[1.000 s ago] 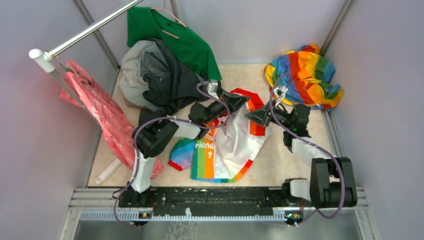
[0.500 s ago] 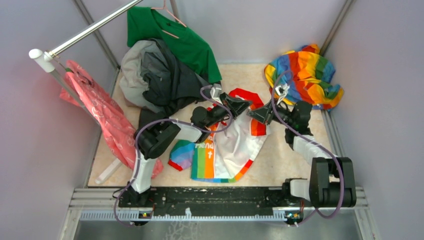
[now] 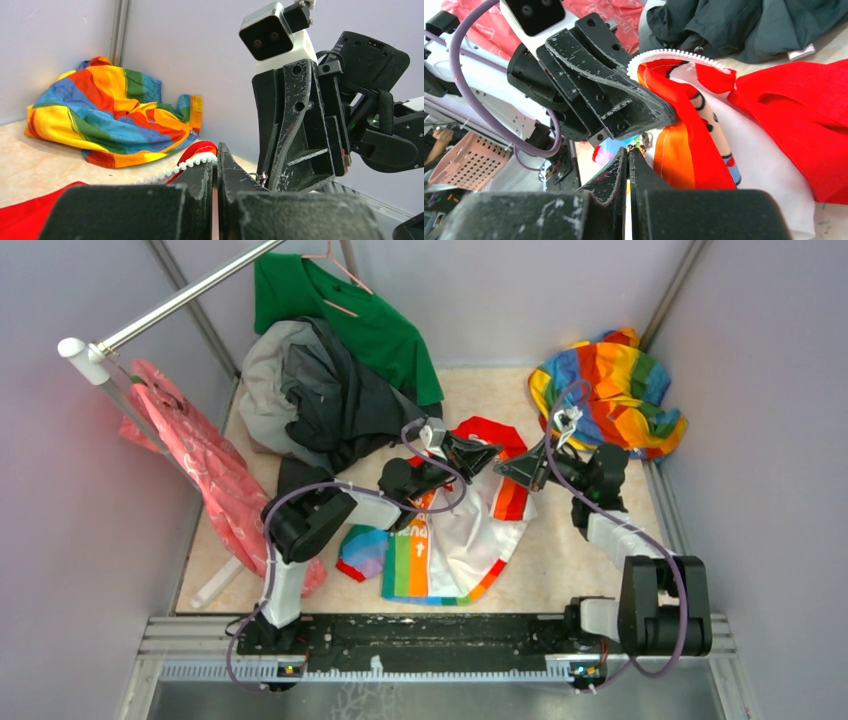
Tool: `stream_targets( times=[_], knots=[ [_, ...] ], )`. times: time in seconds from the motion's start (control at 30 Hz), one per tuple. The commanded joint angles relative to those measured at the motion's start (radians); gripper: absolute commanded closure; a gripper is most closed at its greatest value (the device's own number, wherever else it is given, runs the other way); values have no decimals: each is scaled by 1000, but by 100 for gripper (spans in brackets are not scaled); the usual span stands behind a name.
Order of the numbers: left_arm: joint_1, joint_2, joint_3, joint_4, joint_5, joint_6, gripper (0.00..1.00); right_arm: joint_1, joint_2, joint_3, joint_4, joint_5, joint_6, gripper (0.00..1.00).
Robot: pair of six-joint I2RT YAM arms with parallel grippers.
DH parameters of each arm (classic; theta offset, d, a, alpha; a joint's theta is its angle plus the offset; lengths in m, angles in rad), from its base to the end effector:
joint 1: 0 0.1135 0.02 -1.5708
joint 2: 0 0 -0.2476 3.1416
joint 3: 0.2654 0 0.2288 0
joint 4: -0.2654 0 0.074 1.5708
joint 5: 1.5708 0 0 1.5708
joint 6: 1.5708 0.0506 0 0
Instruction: Zip up the jacket
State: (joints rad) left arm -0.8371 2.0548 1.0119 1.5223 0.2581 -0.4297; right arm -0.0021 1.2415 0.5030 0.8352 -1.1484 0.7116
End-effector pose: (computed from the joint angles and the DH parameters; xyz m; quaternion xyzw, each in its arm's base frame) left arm 0.2632 -0.3112 0.2289 0.2118 0.4818 -0.5556 0.6437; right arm 0.2380 0.0457 0.2527 -0.1797 0.6693 0.5583 0.4562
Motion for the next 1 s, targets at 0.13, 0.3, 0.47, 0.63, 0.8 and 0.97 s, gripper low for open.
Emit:
stream_targets(
  times=[0.13, 0.3, 0.47, 0.63, 0.8, 0.97],
  knots=[
    [52, -40, -9, 159, -63, 91, 100, -29, -68, -12, 106, -101, 24, 100],
    [60, -52, -8, 143, -98, 92, 100, -30, -75, -15, 54, -120, -22, 100],
    [72, -63, 17, 123, -108, 67, 100, -19, -80, 9, -154, -124, -185, 100],
    [82, -65, 57, 111, -75, 25, 100, 45, -63, 71, -433, -81, -413, 100],
    [82, -67, 56, 148, 26, -8, 100, 54, -47, 107, -565, -64, -548, 100],
    [91, -22, 58, 251, 154, -97, 100, 15, -24, 144, -686, -85, -672, 100]
  ],
)
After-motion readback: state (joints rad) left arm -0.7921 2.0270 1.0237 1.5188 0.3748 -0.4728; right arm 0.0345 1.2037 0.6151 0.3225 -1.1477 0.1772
